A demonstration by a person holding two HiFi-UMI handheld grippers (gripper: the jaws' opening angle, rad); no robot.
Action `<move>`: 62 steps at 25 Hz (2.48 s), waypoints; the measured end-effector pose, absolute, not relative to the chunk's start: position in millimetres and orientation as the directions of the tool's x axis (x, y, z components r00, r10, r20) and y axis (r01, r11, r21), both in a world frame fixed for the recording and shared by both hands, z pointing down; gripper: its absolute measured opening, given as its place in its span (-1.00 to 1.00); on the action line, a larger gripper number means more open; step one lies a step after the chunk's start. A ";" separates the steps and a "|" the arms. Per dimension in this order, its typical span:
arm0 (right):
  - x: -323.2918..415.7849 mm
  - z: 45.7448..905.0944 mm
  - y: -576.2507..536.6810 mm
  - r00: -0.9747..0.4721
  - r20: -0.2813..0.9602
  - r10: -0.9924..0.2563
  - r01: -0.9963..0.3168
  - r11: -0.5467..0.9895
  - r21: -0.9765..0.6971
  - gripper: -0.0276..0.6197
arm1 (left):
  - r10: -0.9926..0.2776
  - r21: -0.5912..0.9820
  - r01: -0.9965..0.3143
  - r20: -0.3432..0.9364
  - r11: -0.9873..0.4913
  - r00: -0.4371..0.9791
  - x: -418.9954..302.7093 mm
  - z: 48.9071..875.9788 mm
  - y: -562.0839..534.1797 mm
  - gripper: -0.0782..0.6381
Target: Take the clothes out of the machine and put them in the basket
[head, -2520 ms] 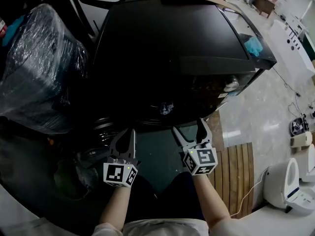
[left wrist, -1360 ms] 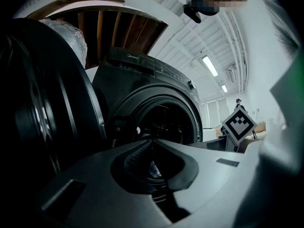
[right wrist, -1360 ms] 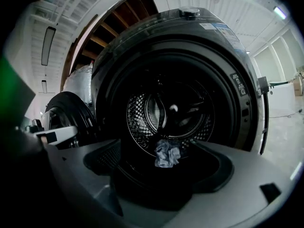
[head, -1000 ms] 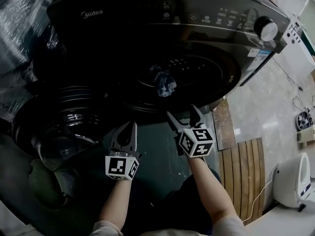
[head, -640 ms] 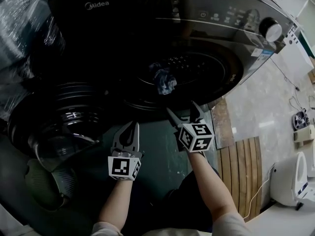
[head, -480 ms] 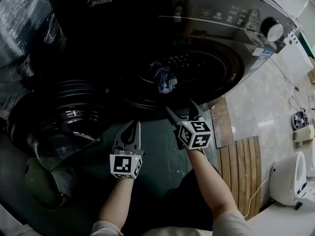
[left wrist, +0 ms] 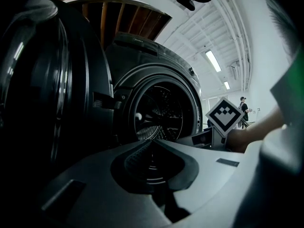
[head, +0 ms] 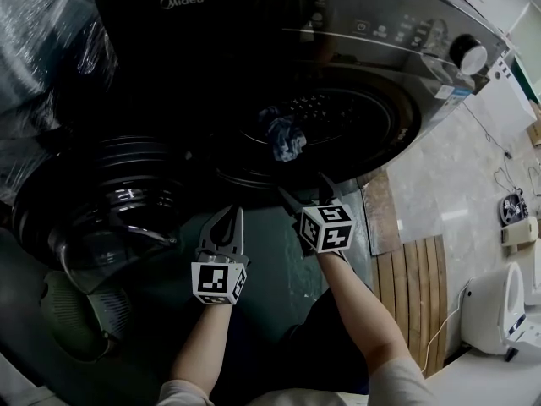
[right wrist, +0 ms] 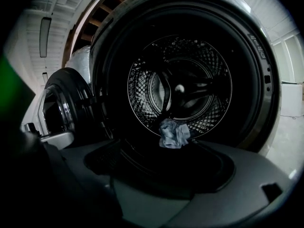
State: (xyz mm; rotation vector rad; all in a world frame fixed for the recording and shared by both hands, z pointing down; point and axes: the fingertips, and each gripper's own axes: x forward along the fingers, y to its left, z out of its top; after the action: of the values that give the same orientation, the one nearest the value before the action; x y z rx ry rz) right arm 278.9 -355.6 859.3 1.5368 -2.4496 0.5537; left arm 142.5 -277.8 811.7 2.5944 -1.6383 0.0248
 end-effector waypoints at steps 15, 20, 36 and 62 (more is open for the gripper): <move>283.6 871.9 -407.1 -0.404 0.381 -0.832 -0.915 0.357 -0.190 0.53 | -0.891 0.093 -0.889 0.032 -0.448 0.452 148.7 801.3 -268.4 -0.72; 276.3 865.3 -429.9 -0.415 0.380 -0.827 -0.910 0.381 -0.166 0.54 | -0.888 0.078 -0.888 0.044 -0.454 0.458 148.3 800.9 -261.7 -0.72; 284.6 880.6 -460.3 -0.422 0.353 -0.835 -0.906 0.372 -0.203 0.50 | -0.883 -0.002 -0.886 0.082 -0.463 0.462 144.7 799.6 -243.1 -0.72; 268.3 899.1 -479.7 -0.313 0.450 -0.836 -0.925 0.376 0.055 0.43 | -0.888 -0.075 -0.890 0.148 -0.449 0.436 134.7 810.7 -232.4 -0.72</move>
State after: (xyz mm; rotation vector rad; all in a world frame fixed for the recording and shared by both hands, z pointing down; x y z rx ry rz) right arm 268.3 -479.7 899.1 1.5271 -2.2365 0.2981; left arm 134.7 -232.4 810.7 2.6492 -1.6404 0.2596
